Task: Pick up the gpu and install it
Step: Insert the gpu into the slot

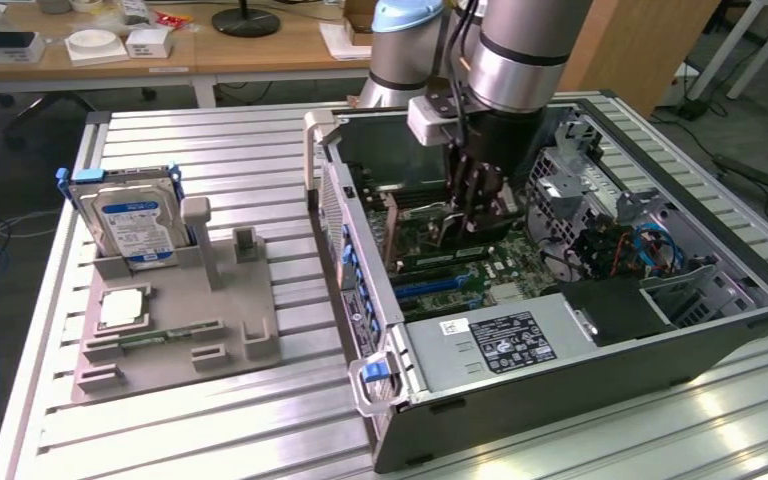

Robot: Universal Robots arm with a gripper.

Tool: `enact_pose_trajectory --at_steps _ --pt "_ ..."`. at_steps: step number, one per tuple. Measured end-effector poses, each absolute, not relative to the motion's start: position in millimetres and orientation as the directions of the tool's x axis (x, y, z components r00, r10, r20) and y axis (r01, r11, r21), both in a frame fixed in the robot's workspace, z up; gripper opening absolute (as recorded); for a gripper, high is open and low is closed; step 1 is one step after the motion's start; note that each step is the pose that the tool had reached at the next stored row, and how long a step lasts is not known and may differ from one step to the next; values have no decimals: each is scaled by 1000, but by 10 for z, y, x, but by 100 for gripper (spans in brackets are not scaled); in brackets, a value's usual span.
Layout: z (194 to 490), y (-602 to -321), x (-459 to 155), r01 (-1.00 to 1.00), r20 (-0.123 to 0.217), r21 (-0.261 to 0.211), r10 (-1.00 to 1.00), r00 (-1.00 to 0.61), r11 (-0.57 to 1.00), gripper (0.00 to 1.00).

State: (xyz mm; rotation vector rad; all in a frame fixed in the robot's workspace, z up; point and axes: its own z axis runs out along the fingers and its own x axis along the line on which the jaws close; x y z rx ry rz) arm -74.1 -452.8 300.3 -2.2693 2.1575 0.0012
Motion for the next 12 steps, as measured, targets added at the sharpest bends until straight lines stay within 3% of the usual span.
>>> enact_pose_trajectory --at_steps 12 --pt "2799 -4527 -748 -999 -8 -7 -999 50 -50 27"
